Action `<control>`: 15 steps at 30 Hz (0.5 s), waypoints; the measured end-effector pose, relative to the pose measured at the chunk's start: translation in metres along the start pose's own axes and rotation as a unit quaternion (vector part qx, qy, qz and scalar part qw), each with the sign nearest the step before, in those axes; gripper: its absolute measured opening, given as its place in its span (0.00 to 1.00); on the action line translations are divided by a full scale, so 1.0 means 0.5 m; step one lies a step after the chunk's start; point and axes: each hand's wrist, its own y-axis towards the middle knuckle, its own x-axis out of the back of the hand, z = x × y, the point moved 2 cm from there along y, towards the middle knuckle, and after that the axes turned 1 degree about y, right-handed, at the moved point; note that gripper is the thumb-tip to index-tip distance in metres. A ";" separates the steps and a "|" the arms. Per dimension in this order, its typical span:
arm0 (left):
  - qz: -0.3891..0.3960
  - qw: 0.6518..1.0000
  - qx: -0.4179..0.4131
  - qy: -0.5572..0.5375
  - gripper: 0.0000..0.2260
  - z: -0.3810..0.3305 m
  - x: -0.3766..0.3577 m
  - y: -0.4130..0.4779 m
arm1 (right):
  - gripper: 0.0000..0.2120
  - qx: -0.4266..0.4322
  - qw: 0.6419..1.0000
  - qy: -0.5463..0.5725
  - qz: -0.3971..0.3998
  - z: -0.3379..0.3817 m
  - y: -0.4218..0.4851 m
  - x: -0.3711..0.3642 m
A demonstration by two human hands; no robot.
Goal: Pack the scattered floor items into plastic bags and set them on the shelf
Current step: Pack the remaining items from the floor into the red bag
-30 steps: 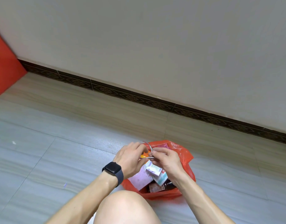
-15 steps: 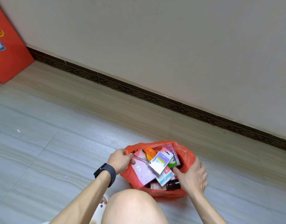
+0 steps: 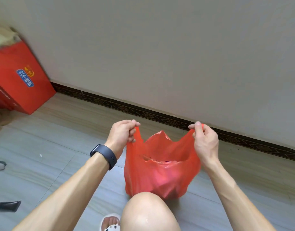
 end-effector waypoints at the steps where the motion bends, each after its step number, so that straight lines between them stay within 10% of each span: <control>1: -0.007 1.000 -0.012 0.020 0.10 -0.009 0.003 -0.008 | 0.16 -0.004 1.000 -0.020 0.009 -0.003 -0.005 0.007; 8: -0.108 0.967 0.037 0.229 0.08 0.006 0.123 -0.031 | 0.14 -0.035 0.993 -0.104 0.034 -0.029 -0.064 0.018; 11: -0.060 0.891 0.070 0.445 0.04 0.026 0.153 -0.055 | 0.14 -0.041 0.960 -0.247 0.123 -0.057 -0.082 -0.021; 15: 0.030 0.835 0.133 0.533 0.28 0.085 0.139 -0.056 | 0.20 -0.109 0.870 -0.418 0.238 -0.081 -0.100 -0.045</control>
